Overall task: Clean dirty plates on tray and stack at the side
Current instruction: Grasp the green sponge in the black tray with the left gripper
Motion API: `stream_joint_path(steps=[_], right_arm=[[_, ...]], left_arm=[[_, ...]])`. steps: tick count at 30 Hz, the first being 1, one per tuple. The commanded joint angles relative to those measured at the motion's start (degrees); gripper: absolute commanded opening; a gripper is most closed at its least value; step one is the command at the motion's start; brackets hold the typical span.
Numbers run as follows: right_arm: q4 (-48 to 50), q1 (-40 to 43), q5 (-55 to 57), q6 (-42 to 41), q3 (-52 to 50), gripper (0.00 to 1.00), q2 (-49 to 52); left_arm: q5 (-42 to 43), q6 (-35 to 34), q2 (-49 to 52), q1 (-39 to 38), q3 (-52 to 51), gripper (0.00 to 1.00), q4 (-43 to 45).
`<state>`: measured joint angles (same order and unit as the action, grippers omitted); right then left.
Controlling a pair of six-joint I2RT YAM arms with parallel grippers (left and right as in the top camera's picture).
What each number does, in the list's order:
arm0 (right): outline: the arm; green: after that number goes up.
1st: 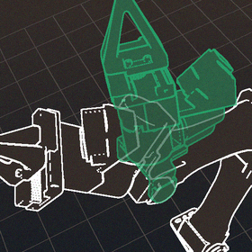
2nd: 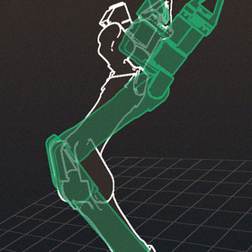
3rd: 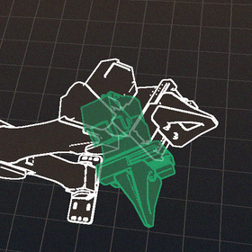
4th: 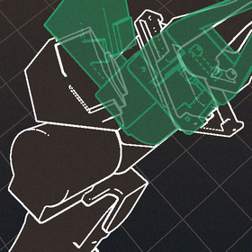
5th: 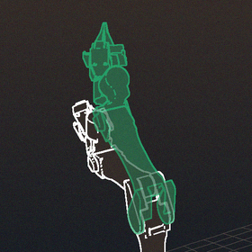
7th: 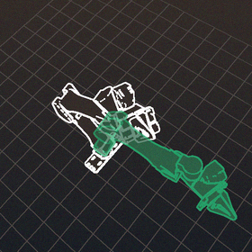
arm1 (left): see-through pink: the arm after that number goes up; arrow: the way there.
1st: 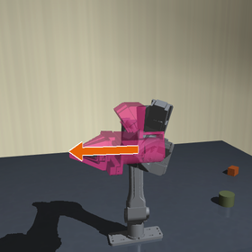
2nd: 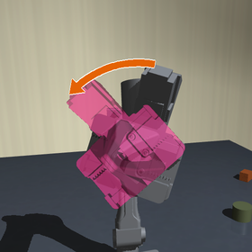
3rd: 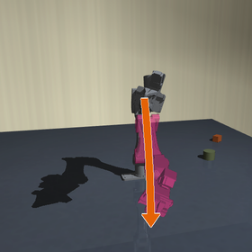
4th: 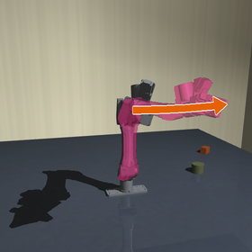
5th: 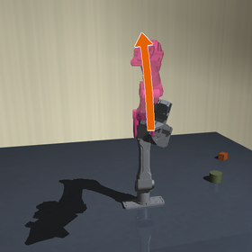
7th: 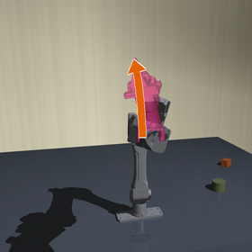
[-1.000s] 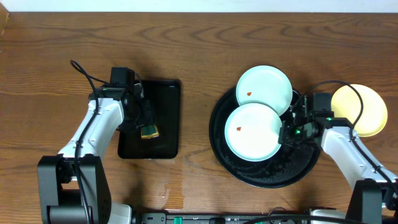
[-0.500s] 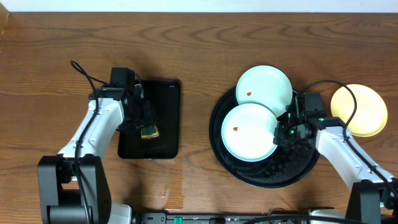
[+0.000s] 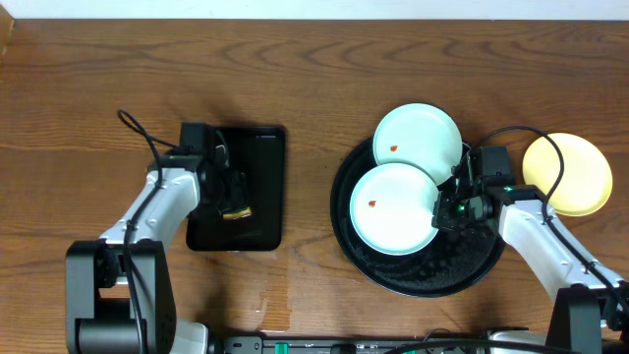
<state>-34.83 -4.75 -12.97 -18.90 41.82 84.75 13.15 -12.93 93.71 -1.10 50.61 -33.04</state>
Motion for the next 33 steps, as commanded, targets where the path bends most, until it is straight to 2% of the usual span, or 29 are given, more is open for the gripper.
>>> stream_joint_path(steps=[1, 4, 6, 7, 9, 14, 15, 16, 17, 19, 26, 33], right_arm=[[0.13, -0.39, 1.09, -0.79, -0.37, 0.01, 0.55], [0.13, -0.39, 1.09, -0.81, -0.37, 0.01, 0.55], [0.11, -0.39, 1.09, -0.79, -0.37, 0.01, 0.55], [0.11, -0.39, 1.09, -0.79, -0.37, 0.01, 0.55], [0.11, -0.39, 1.09, -0.79, -0.37, 0.01, 0.55], [-0.09, -0.39, 1.09, -0.79, -0.37, 0.01, 0.55], [-0.13, -0.39, 1.09, -0.79, -0.37, 0.01, 0.55], [-0.22, -0.37, 1.09, -0.79, -0.37, 0.01, 0.55], [-0.26, -0.39, 1.09, -0.79, -0.37, 0.01, 0.55], [-0.28, -0.39, 1.09, -0.79, -0.37, 0.01, 0.55], [-0.28, -0.39, 1.09, -0.79, -0.37, 0.01, 0.55], [-0.31, -0.39, 1.09, -0.79, -0.37, 0.01, 0.55]], left_arm=[[-0.2, -0.92, 0.74, 0.37, -1.77, 0.58, 1.73], [-0.22, -0.9, 0.74, 0.39, -2.51, 0.48, 2.78], [-0.26, -0.9, 0.74, 0.37, -2.56, 0.36, 2.89], [-0.37, -0.9, 0.74, 0.39, -2.54, 0.29, 3.19], [-0.39, -0.9, 0.74, 0.39, -2.54, 0.08, 4.13], [-0.52, -0.9, 0.68, 0.39, -1.99, 0.07, 5.51], [-0.81, -0.9, 0.66, 0.39, -1.75, 0.11, 5.46], [-0.81, -0.87, 0.57, 0.39, -1.57, 0.33, 5.46], [-0.81, -0.87, 0.42, 0.39, -1.38, 0.5, 5.46], [-0.81, -0.87, -0.04, 0.39, -0.96, 0.65, 5.49], [-2.51, -0.87, -0.76, 0.39, -0.46, 0.68, 6.49], [-2.51, -0.87, -0.59, 0.39, -0.46, 0.65, 10.29]])
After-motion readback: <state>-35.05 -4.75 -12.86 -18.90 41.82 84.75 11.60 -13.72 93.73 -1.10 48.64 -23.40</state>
